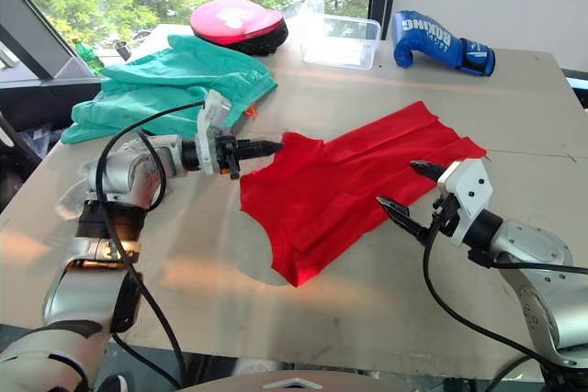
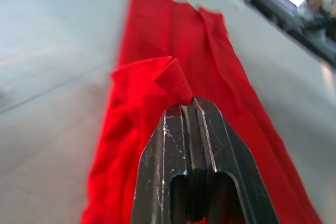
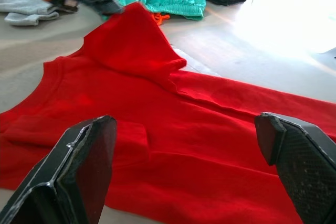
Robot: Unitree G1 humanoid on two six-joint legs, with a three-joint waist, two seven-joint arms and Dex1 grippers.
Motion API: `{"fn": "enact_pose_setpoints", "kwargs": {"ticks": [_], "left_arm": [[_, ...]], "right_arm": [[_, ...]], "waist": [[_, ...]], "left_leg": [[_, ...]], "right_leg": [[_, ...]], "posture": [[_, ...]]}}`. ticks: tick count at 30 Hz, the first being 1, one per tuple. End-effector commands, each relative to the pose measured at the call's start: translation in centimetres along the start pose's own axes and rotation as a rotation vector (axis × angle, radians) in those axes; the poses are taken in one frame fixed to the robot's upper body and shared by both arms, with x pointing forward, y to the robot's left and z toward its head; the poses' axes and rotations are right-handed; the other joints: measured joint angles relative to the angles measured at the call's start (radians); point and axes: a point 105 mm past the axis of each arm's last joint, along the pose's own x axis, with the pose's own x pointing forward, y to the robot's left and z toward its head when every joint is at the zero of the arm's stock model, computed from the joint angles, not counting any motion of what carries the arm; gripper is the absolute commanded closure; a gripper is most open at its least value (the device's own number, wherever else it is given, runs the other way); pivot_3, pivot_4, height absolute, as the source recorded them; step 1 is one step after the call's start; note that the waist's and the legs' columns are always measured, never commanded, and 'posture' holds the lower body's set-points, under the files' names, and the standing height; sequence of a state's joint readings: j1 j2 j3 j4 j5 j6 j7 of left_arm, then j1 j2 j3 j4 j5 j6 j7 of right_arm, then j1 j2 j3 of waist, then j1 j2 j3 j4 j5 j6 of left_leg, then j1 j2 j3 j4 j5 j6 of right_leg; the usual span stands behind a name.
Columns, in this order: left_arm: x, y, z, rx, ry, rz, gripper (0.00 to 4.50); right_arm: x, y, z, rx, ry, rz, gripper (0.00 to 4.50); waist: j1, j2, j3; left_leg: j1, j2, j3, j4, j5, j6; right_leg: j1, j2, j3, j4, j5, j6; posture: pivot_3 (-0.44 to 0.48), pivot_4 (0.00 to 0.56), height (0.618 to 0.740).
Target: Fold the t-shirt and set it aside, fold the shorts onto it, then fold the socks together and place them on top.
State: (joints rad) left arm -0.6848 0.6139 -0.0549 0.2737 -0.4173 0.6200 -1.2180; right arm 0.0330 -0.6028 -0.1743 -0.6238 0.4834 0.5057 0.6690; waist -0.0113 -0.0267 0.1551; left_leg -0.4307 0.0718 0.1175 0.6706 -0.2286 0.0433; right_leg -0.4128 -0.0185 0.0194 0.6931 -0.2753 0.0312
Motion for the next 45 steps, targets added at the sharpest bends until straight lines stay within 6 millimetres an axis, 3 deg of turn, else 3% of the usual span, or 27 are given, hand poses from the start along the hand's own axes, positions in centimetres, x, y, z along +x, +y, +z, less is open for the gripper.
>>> {"fn": "enact_pose_setpoints", "kwargs": {"ticks": [1,6,14,21,24,28,31,33,36,40,45], "left_arm": [[0.6,-1.6,0.1,0.212,0.032,-0.074,4.47],[1.0,-3.1,-1.8,0.366,0.086,-0.172,4.47],[0.1,-3.7,-5.3,0.504,0.204,-0.275,4.47],[-0.1,-4.3,-6.2,0.516,0.224,-0.299,4.47],[0.1,-4.0,-5.9,0.486,0.229,-0.266,3.59],[0.5,-3.1,-3.9,0.471,0.139,-0.167,1.58],[-0.5,-2.9,-2.4,0.383,0.092,-0.158,0.16],[-1.6,-1.9,-0.7,0.314,0.047,-0.115,0.16],[-3.4,1.8,0.5,0.266,0.059,0.061,0.16],[-4.6,4.7,-0.5,0.223,0.129,0.181,0.16],[-4.3,5.0,-3.0,0.176,0.233,0.130,0.16]], "right_arm": [[-0.1,-0.2,1.1,-0.040,-0.035,-0.004,0.03],[-0.1,-0.2,1.0,-0.041,-0.035,-0.009,0.03],[-0.1,-0.3,0.9,-0.042,-0.028,-0.015,0.03],[-0.1,-0.4,0.7,-0.050,-0.013,-0.013,0.03],[0.0,-0.5,0.7,-0.051,-0.010,-0.009,0.03],[0.0,-0.6,0.4,-0.043,0.012,-0.001,0.03],[-0.1,-0.8,0.0,-0.042,0.040,-0.002,0.03],[-0.3,-1.0,-0.2,-0.033,0.058,-0.003,0.03],[-0.4,-0.5,-0.5,-0.009,0.078,0.033,0.03],[0.0,0.9,-0.4,0.020,0.082,0.111,0.03],[0.7,3.3,-0.2,0.052,0.079,0.220,0.03]], "waist": [[0.001,0.000,0.000],[0.002,0.000,0.000],[0.000,0.000,0.000],[0.001,0.000,0.000],[0.001,0.000,0.000],[0.001,0.000,0.000],[-0.001,0.000,0.000],[0.000,0.000,0.000],[0.001,0.000,0.000],[-0.002,0.000,0.000],[0.000,-0.001,0.000]], "left_leg": [[0.000,0.000,0.000,0.000,0.000,0.000],[0.000,0.000,0.000,0.000,0.000,0.001],[0.000,0.000,0.000,0.000,-0.001,0.001],[0.000,0.000,0.000,0.000,-0.001,0.001],[0.000,0.001,0.000,0.000,-0.001,0.001],[0.000,0.001,0.000,0.000,-0.001,0.001],[0.000,0.001,0.000,0.001,-0.001,0.001],[0.000,0.001,0.000,0.001,0.000,0.001],[0.000,0.001,-0.001,0.001,0.000,0.001],[0.000,0.000,0.000,0.001,0.000,0.001],[-0.001,0.001,0.000,0.000,0.000,0.001]], "right_leg": [[0.000,0.000,0.000,0.000,0.000,0.000],[0.000,0.000,0.000,0.000,0.000,0.000],[0.000,0.001,0.000,0.000,0.000,0.000],[0.000,0.001,0.000,0.000,0.000,0.000],[0.000,0.001,0.000,0.000,0.000,0.000],[0.000,0.001,0.000,0.000,0.000,0.000],[0.000,0.001,0.000,0.000,0.000,0.000],[0.000,0.001,0.000,0.000,0.000,0.000],[0.000,0.002,-0.001,0.000,0.000,0.000],[0.000,0.002,0.000,0.000,0.000,0.000],[-0.001,0.002,-0.001,0.000,0.000,0.000]], "posture": [[0.000,0.150,0.735],[0.000,0.150,0.735],[0.000,0.150,0.735],[0.000,0.150,0.735],[0.000,0.150,0.735],[0.000,0.150,0.735],[0.000,0.150,0.735],[0.000,0.150,0.735],[0.000,0.150,0.735],[0.000,0.150,0.735],[0.000,0.150,0.735]]}}
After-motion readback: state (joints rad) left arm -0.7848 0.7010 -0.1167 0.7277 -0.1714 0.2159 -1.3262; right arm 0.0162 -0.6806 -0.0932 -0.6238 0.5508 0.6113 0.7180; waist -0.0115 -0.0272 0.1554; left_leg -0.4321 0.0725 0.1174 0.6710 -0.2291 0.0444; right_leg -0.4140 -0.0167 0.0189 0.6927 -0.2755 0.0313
